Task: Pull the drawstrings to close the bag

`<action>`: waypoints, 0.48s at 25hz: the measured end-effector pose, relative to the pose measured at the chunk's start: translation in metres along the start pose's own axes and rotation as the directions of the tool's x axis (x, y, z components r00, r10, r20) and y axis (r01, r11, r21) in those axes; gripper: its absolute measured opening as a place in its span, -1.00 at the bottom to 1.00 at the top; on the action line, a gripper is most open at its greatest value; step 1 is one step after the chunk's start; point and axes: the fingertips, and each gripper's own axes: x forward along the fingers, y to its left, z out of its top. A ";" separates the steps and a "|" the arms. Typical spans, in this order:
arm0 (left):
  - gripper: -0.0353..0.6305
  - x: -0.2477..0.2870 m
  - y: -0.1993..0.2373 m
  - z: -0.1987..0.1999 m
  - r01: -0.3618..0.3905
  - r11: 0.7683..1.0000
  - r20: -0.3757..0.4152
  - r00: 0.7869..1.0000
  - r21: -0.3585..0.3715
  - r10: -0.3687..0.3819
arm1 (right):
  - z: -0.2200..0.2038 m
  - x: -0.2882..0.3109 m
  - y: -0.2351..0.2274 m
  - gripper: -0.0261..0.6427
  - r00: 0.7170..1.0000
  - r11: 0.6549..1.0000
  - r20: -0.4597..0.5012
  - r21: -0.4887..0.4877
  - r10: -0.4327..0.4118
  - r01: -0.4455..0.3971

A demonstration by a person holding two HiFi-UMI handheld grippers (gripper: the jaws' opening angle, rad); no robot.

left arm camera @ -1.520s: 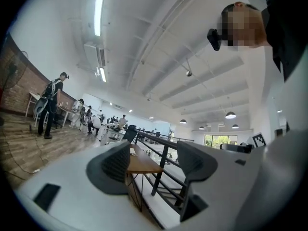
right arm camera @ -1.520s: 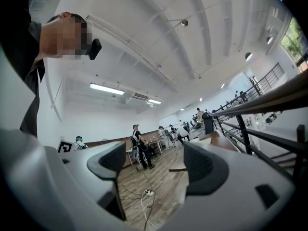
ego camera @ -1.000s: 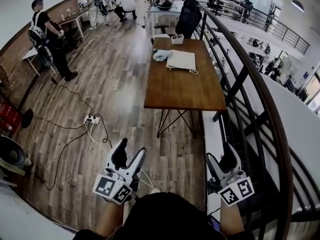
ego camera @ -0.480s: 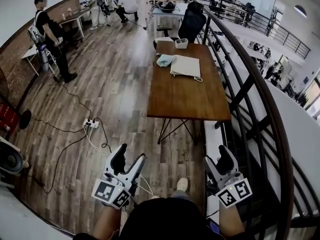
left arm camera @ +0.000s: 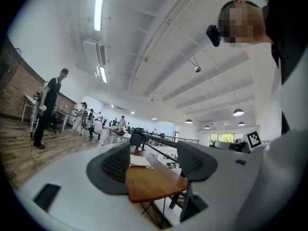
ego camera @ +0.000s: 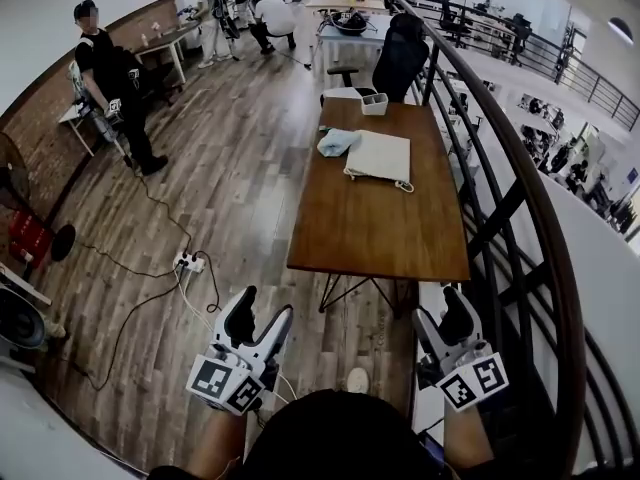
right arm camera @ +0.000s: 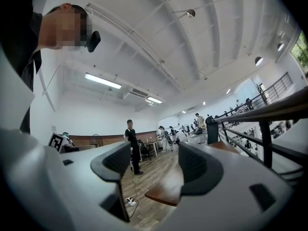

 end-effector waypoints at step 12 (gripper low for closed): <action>0.00 0.098 -0.018 -0.016 -0.066 0.997 -0.015 0.998 0.045 0.067 | 0.012 0.031 -0.104 -0.06 1.000 0.999 0.002 0.041 0.027 -0.027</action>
